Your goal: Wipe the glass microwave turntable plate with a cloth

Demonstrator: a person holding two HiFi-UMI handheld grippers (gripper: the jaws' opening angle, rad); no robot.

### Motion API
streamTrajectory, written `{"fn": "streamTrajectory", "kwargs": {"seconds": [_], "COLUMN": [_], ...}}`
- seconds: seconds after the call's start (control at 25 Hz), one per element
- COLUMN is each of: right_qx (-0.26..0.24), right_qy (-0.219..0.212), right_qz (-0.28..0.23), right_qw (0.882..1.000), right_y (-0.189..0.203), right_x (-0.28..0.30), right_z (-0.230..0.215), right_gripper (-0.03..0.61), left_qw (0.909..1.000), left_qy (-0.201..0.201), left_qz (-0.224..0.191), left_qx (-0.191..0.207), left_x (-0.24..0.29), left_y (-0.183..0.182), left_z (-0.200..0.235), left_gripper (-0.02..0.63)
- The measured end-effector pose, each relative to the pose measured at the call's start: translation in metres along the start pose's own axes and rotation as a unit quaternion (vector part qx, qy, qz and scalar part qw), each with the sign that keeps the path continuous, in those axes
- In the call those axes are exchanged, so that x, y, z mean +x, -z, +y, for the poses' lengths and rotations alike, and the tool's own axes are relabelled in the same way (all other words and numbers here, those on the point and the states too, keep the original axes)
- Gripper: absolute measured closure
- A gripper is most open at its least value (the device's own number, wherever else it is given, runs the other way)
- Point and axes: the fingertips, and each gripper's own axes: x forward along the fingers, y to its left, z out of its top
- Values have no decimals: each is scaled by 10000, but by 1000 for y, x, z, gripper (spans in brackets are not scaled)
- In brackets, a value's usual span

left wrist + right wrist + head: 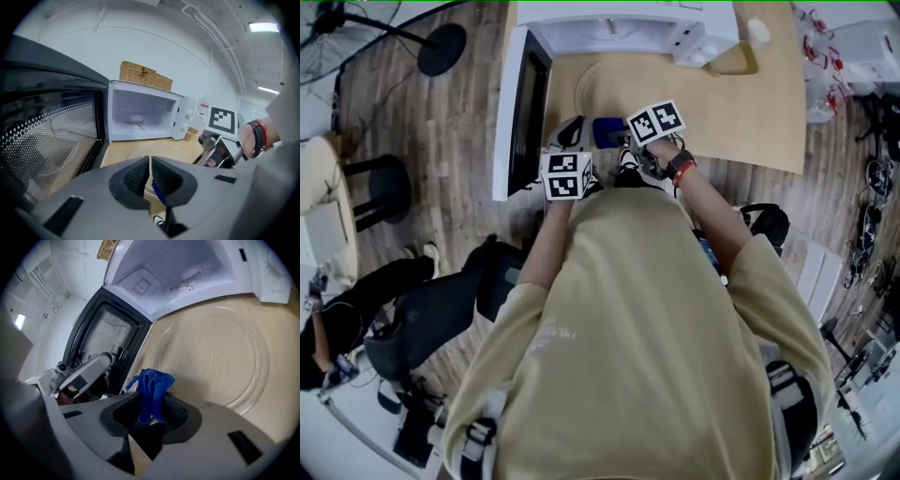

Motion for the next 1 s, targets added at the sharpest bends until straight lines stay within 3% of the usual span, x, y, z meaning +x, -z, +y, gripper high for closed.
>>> {"fn": "streamTrajectory", "kwargs": {"seconds": [0.28, 1.0], "right_qx": [-164, 576], "right_qy": [219, 367], "right_qz": [377, -39], "right_qw": [9989, 9977], "right_y": [11, 29], "right_x": [12, -34], "right_z": [-11, -52], "right_gripper": [434, 431], "left_qw": [10000, 9980], "left_qy": [-58, 546], "left_qz": [-2, 152], "left_qx": [-76, 265], "left_x": [-1, 30], "left_y": [2, -5], "left_z": [10, -23], "left_gripper": [580, 580]}}
